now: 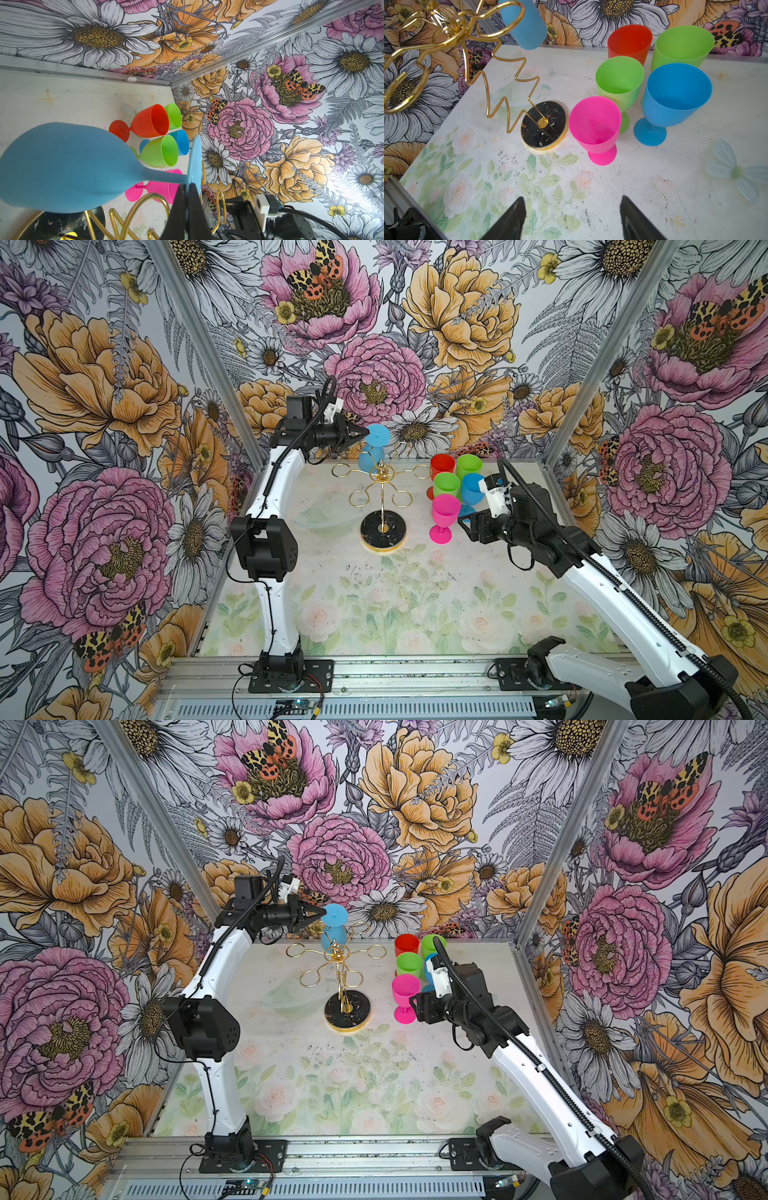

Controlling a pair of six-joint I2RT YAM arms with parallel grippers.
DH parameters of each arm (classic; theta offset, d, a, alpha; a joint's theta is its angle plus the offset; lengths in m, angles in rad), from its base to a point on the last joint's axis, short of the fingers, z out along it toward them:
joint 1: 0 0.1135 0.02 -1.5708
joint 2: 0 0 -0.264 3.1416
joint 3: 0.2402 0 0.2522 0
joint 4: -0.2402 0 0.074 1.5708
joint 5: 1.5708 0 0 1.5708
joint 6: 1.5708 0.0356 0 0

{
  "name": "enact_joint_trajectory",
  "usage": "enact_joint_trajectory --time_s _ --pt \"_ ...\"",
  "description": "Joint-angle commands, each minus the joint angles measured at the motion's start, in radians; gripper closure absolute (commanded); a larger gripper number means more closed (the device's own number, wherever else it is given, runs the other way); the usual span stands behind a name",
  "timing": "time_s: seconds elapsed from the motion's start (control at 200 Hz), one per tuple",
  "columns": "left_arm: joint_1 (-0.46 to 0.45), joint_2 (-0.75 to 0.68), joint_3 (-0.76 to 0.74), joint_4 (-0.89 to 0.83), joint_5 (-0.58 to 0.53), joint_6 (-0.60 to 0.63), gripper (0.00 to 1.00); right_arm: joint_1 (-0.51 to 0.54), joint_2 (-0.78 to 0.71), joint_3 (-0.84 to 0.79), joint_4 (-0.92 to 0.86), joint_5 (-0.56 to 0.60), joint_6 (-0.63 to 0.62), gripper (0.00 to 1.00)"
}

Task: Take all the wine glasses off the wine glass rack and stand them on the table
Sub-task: 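Slide the light-blue glass off the rack hook with the left gripper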

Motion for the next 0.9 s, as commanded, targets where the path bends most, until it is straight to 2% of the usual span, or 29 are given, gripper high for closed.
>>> enact_joint_trajectory --time_s 0.0,0.34,0.656,0.891 --pt "0.022 -0.005 0.051 0.009 -0.080 0.016 1.00 0.002 0.003 0.006 0.025 -0.005 0.008 0.28" --pt "0.077 -0.105 -0.030 0.008 -0.253 0.059 1.00 0.005 0.011 -0.002 0.035 -0.009 0.016 0.28" --pt "0.122 -0.282 -0.250 0.010 -0.426 0.112 1.00 0.011 0.017 -0.003 0.046 -0.010 0.018 0.28" --pt "0.143 -0.494 -0.468 -0.008 -0.521 0.180 1.00 0.016 0.024 -0.002 0.055 -0.008 0.020 0.28"
